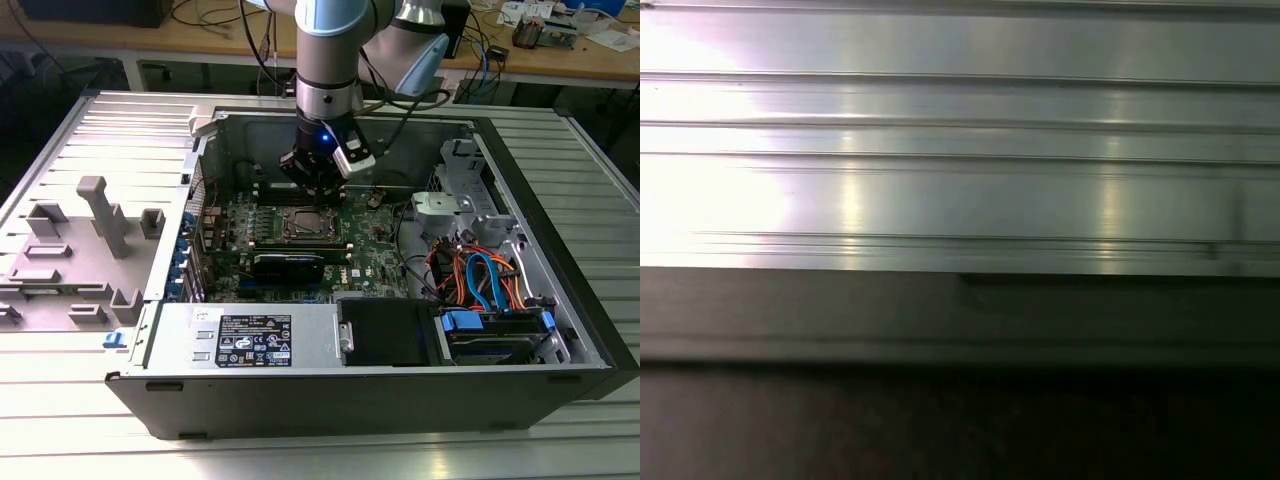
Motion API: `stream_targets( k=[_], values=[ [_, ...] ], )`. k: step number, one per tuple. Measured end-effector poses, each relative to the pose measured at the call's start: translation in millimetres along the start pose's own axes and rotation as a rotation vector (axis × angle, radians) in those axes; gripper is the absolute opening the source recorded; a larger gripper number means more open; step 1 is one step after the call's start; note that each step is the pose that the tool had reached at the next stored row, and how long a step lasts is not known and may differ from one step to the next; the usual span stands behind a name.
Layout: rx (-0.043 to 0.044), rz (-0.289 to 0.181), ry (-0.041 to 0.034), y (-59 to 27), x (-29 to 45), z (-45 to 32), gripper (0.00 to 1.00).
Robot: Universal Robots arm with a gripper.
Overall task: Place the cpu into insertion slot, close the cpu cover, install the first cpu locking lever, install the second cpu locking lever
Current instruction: 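Install the first cpu locking lever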
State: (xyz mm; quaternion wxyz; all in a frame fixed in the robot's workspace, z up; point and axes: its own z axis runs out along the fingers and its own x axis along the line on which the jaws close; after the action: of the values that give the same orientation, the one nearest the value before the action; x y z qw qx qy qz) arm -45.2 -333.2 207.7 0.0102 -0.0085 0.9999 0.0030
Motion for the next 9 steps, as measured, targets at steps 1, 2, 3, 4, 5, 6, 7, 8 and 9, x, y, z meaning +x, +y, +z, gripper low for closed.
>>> stream_targets(
  k=[1,2,3,4,5,6,7,8,9],
  values=[
    [0.0000,0.000,-0.0001,-0.1,-0.1,0.1,0.11],
    [-0.0001,0.000,-0.0001,-0.2,-0.2,0.2,0.11],
    [-0.0001,0.000,-0.0001,-0.4,-0.3,0.3,0.11],
    [-0.0001,0.000,-0.0001,-0.6,-0.3,0.5,0.11],
    [-0.0001,0.000,-0.0001,-1.0,-0.3,0.8,0.11],
    [-0.0001,0.000,-0.0001,-1.3,-0.3,1.0,0.11],
    [-0.0001,0.000,0.0000,-1.5,-0.3,1.1,0.11],
    [-0.0001,0.000,0.0000,-1.8,-0.3,1.2,0.11],
    [-0.0001,0.000,0.0000,-2.0,-0.3,1.3,0.11]
  ],
)
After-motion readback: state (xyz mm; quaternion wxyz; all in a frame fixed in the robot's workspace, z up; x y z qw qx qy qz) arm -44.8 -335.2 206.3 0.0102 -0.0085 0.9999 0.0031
